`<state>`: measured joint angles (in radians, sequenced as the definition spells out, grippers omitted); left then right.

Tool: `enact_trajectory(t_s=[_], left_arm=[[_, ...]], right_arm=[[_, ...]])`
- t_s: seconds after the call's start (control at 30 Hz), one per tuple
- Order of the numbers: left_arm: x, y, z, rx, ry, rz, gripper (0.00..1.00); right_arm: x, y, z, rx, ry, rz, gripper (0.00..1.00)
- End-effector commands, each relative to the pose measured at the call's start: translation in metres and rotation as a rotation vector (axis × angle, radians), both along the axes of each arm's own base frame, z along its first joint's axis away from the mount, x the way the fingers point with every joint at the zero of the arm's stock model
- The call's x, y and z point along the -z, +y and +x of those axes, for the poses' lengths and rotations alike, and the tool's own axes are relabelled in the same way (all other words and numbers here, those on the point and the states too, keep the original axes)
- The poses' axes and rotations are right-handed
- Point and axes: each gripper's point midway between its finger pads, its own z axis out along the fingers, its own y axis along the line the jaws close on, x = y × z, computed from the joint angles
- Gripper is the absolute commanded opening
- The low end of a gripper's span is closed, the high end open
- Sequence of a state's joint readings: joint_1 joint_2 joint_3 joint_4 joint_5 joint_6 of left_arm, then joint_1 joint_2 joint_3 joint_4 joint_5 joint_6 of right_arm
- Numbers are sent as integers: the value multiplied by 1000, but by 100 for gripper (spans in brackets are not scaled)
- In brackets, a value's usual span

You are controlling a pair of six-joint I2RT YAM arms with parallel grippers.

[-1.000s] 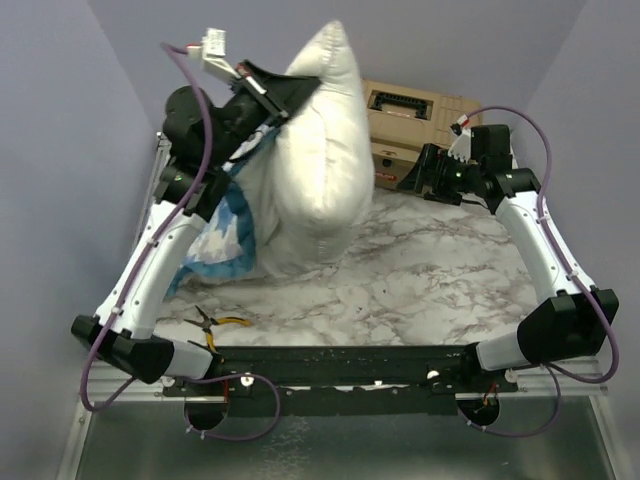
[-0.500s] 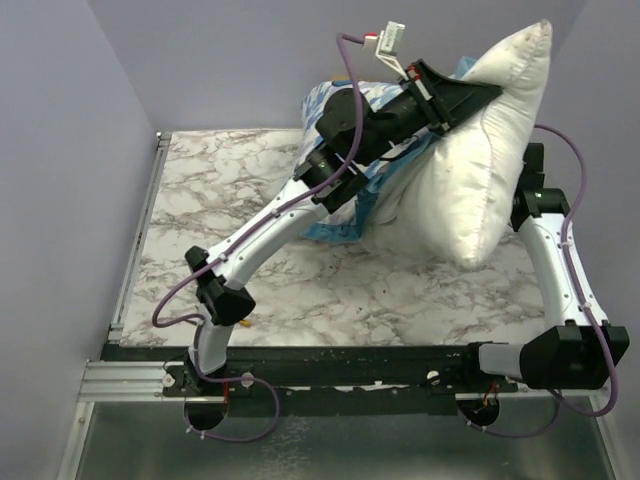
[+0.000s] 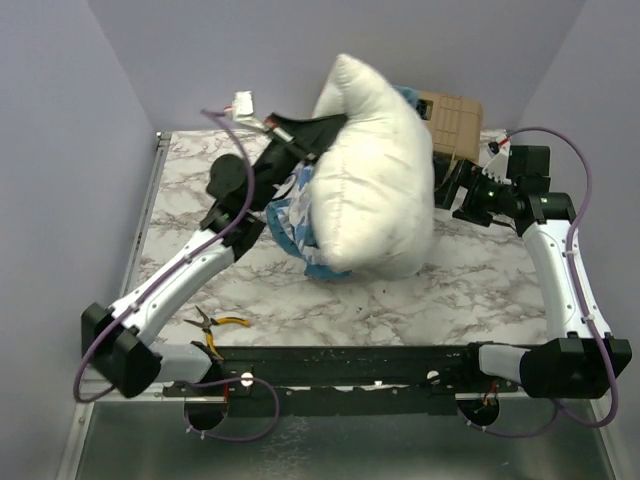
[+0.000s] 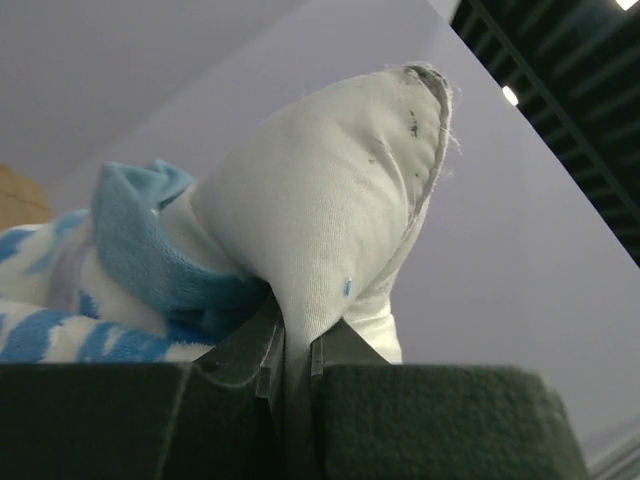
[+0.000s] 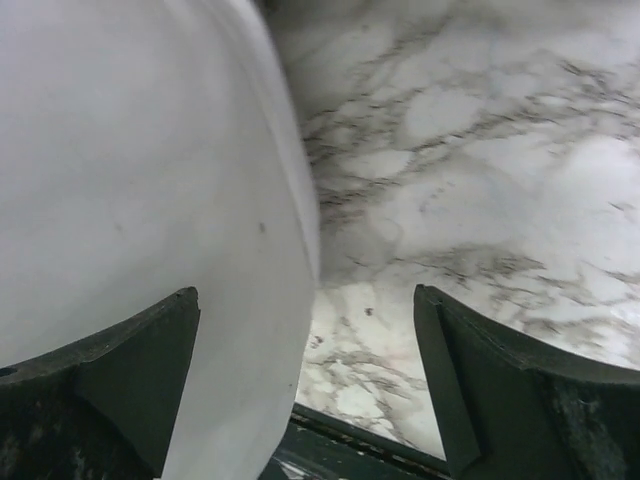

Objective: Put the pillow into the pillowcase
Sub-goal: Stuff the pillow into the pillowcase.

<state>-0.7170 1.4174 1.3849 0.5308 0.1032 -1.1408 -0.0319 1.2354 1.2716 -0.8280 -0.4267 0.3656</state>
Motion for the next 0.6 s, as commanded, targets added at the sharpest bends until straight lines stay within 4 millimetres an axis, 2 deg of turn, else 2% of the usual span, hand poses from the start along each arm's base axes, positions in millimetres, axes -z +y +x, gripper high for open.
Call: enact_trajectory(t_s=[0.0, 0.1, 0.23, 0.3, 0.43, 0.5, 0.57], left_arm=[[33, 98, 5, -170, 72, -151, 0], [75, 136, 8, -258, 132, -113, 0], [122, 191, 15, -419, 257, 16, 0], [142, 224, 18, -519, 318, 74, 0], [185, 279, 20, -720, 470, 258, 0], [196, 298, 22, -785, 502, 355, 0], [201, 308, 26, -812, 509, 446, 0]], right_arm=[[-43, 40, 4, -151, -102, 176, 91], [-44, 55, 5, -178, -104, 193, 91], [-33, 68, 5, -213, -72, 195, 91], [-22, 80, 3, -243, -37, 190, 91], [7, 100, -3, -283, 22, 166, 91], [17, 105, -3, -290, 37, 153, 91], [23, 107, 0, -302, 44, 146, 91]])
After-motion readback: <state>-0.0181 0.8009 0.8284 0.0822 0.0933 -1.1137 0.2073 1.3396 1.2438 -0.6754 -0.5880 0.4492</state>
